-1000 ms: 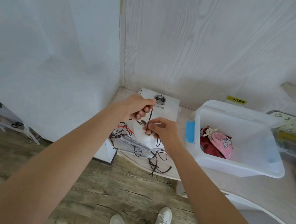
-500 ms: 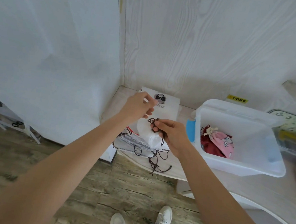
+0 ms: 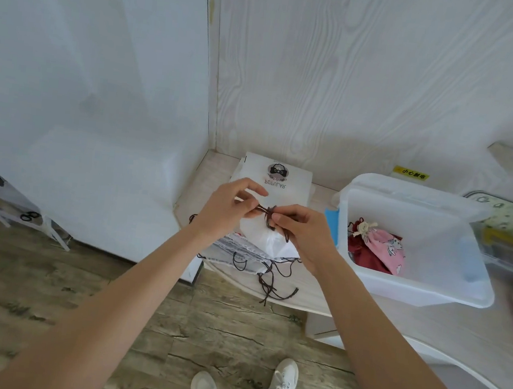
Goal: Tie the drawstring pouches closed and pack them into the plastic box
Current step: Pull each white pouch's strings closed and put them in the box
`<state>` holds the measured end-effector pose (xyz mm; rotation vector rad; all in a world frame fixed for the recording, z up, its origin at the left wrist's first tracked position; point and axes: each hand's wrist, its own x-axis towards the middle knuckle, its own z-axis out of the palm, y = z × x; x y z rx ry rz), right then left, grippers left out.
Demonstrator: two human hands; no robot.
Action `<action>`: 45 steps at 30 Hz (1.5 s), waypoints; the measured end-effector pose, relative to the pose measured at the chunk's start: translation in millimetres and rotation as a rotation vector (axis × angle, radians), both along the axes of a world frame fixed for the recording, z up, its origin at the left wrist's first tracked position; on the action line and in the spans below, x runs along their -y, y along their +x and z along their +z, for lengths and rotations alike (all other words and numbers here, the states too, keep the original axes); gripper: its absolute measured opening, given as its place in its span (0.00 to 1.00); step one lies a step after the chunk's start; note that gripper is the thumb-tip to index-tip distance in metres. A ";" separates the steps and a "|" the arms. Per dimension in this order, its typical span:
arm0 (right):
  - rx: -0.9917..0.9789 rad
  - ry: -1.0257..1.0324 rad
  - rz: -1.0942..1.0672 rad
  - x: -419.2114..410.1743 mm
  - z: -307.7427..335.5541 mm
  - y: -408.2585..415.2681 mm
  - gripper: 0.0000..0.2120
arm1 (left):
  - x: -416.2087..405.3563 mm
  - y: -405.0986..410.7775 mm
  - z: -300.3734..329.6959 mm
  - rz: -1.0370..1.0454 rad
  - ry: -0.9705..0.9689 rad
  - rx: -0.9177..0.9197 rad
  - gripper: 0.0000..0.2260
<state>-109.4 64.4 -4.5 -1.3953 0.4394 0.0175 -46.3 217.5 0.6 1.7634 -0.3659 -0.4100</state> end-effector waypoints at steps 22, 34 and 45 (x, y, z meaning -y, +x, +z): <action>-0.036 -0.158 -0.105 -19.8 12.0 2.2 0.09 | 9.7 -23.0 -7.0 0.169 0.118 0.399 0.04; -0.049 -0.254 -0.131 -21.0 12.9 -0.6 0.10 | 3.7 -17.6 -9.8 0.044 0.239 0.462 0.06; 0.086 -0.534 -0.073 -21.9 10.9 -4.1 0.13 | 3.6 -6.6 -6.3 0.021 0.127 0.125 0.05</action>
